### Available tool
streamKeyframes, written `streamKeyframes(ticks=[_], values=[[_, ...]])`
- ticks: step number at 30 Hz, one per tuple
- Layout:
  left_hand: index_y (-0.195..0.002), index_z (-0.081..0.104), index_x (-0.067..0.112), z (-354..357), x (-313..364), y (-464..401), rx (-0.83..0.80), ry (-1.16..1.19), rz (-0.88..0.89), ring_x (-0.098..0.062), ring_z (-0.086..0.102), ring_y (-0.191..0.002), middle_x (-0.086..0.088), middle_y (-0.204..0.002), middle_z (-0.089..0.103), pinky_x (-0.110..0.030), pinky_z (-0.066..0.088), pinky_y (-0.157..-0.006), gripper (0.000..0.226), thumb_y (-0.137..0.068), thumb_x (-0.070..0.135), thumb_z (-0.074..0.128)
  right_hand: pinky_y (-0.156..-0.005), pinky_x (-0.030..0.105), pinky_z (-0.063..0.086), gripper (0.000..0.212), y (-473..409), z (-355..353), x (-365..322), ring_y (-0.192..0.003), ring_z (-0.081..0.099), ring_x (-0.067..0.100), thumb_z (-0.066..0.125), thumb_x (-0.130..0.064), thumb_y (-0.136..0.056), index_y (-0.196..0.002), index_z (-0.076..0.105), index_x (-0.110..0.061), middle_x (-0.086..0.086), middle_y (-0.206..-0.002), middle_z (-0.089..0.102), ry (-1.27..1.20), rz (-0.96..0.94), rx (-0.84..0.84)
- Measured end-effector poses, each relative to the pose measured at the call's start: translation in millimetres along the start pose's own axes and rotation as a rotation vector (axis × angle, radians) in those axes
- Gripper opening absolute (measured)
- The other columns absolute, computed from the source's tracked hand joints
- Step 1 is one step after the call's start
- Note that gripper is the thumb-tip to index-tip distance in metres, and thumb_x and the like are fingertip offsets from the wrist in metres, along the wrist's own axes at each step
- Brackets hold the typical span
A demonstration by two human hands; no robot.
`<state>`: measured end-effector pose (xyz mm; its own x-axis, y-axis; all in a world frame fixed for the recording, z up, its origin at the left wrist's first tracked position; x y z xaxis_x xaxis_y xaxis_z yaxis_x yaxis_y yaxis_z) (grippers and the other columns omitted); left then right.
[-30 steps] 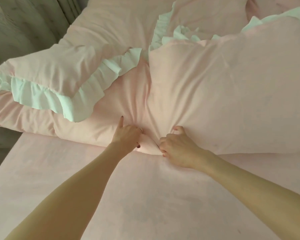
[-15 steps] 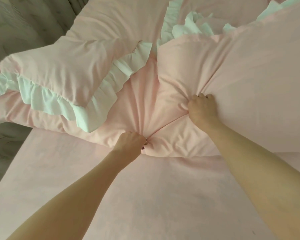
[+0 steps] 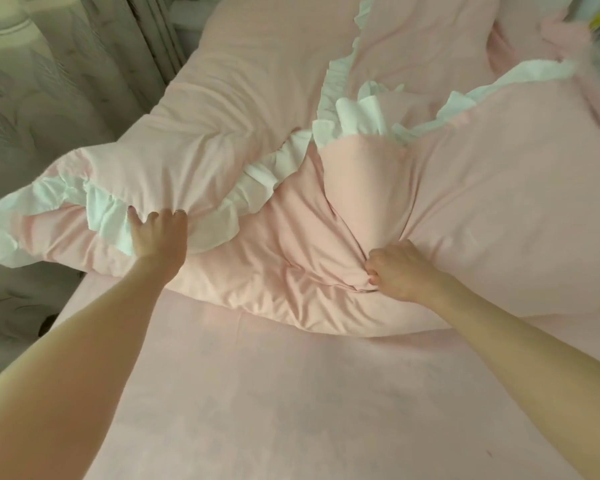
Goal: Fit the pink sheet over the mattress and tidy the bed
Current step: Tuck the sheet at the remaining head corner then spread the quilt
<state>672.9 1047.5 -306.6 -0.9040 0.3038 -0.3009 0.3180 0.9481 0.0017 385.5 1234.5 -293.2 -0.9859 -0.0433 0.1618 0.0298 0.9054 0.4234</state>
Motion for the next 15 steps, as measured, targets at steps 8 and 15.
streamKeyframes(ticks=[8, 15], values=[[-0.077, 0.070, 0.001, -6.8, -12.1, 61.0, 0.132, 0.483, 0.425, -0.035, 0.060, -0.110, -0.012, -0.105, 0.069, -0.045, 0.045, -0.096, 0.042, -0.077, 0.019, 0.032, -0.091, 0.038, 0.041, 0.040, 27.1, -15.1, -43.3, -0.121, 0.046, 0.026, 0.044, -0.011, -0.092, -0.132, 0.044, -0.017, 0.004, -0.132, 0.048, -0.192, 0.297, 0.138], [-0.052, 0.032, 0.014, -52.0, -76.0, 134.0, -0.252, 1.093, 0.250, -0.017, 0.028, -0.054, 0.000, -0.053, 0.030, -0.023, 0.024, -0.047, 0.026, -0.078, 0.016, 0.038, -0.116, 0.048, 0.012, 0.104, 29.9, -68.6, -167.4, -0.147, -0.002, 0.023, 0.065, -0.035, -0.084, -0.149, -0.014, -0.018, 0.001, -0.159, -0.009, -0.213, 0.275, 0.285]])
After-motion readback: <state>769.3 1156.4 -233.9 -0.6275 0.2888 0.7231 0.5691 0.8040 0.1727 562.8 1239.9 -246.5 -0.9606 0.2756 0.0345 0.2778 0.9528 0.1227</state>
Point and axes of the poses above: each hand's wrist, its own y-axis away from the middle knuckle, its own z-axis out of the palm, x = y × z, the point moved 1 cm from there along -y, towards the middle knuckle
